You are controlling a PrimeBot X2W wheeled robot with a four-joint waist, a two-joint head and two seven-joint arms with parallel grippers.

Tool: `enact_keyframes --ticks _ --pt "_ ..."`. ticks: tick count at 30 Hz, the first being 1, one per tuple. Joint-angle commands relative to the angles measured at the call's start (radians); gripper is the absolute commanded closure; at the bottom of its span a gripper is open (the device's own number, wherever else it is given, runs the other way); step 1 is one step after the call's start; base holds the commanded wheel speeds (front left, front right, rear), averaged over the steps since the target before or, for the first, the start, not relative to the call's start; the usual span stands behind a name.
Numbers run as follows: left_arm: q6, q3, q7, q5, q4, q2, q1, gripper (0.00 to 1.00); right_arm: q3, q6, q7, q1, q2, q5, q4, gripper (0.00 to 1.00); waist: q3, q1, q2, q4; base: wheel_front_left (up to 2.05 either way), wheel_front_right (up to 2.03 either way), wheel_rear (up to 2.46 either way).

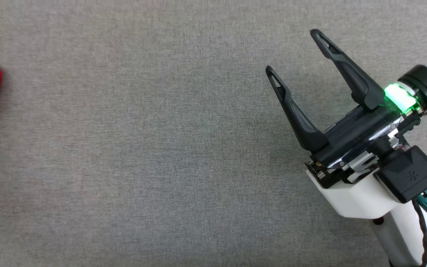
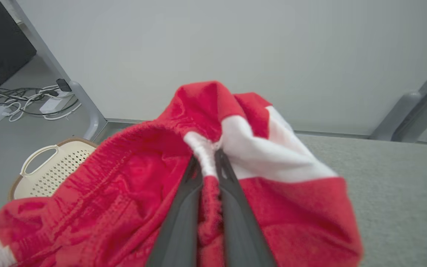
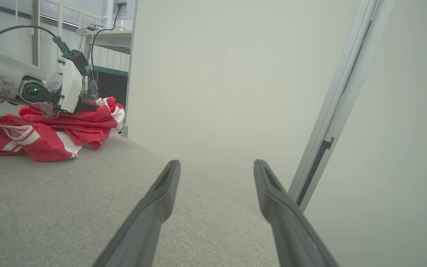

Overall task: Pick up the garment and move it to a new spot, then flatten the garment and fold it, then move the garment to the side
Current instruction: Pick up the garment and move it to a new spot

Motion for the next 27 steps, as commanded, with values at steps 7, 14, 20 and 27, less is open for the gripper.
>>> enact_keyframes --ticks 7,14,20,27 --pt "0.0 -0.061 0.052 -0.115 -0.216 -0.016 0.026 1.0 -0.063 -0.002 -0.006 0.091 0.057 0.008 0.011 0.0 -0.178 0.0 0.0 0.021 0.0 0.0 0.0" --pt "0.002 -0.119 0.143 -0.205 -0.489 -0.069 0.097 1.0 -0.125 -0.002 -0.006 0.164 0.119 0.001 0.006 0.0 -0.333 0.0 0.0 -0.018 0.0 0.0 0.0" --pt "0.024 -0.222 0.207 -0.214 -0.678 -0.173 0.243 1.0 -0.186 -0.002 -0.005 0.223 0.154 0.014 -0.011 0.0 -0.42 0.0 0.0 -0.108 0.0 0.0 0.0" --pt "0.055 -0.352 0.142 -0.165 -0.724 -0.288 0.432 1.0 -0.2 -0.002 -0.004 0.292 0.139 0.009 -0.004 0.0 -0.471 0.0 0.0 -0.206 0.0 0.0 0.0"
